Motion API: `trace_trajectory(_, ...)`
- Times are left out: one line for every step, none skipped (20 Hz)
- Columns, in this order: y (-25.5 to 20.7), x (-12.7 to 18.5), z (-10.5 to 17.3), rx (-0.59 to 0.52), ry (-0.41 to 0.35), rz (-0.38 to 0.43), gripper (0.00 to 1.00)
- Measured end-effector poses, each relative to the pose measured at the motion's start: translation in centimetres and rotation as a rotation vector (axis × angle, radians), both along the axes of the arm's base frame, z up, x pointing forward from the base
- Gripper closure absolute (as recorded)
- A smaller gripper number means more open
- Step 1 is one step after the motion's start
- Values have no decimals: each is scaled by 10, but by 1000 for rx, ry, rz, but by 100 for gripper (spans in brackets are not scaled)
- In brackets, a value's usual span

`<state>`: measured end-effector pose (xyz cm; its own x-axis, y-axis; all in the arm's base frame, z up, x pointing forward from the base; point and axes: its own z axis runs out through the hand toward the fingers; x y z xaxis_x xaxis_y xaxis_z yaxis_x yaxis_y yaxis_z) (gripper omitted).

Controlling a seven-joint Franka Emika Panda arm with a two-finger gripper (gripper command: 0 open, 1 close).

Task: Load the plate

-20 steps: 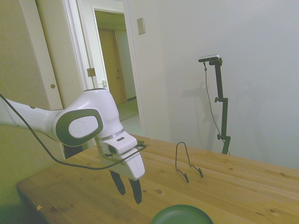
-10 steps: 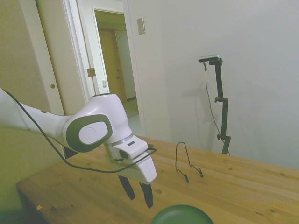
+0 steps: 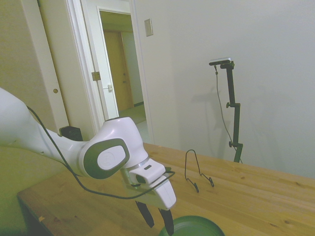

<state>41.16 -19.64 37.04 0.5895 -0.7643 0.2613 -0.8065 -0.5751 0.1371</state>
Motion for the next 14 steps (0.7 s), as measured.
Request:
trace_trajectory(-2,-1,-4,2,2,-3,100)
trace_trajectory(-3,-2,-7,5,-1,-6,100)
trace_trajectory(-5,-3,-10,8,-4,-10,100)
trace_trajectory(-6,-3,-11,9,-11,-14,100)
trace_trajectory(-7,-3,-11,9,-15,-20,100)
trace_trajectory(-8,-3,-11,9,-17,-25,100)
trace_trajectory(-8,-3,-11,10,-20,-28,100)
trace_trajectory(-9,-3,-10,9,-23,-30,100)
trace_trajectory(-9,-4,-10,10,-26,-31,100)
trace_trajectory(-10,-4,-10,10,-30,-32,100)
trace_trajectory(-10,-4,-10,10,-33,-33,100)
trace_trajectory(-10,-3,-10,11,-35,-34,100)
trace_trajectory(-11,-3,-10,12,-41,-34,100)
trace_trajectory(-11,-3,-9,12,-47,-35,100)
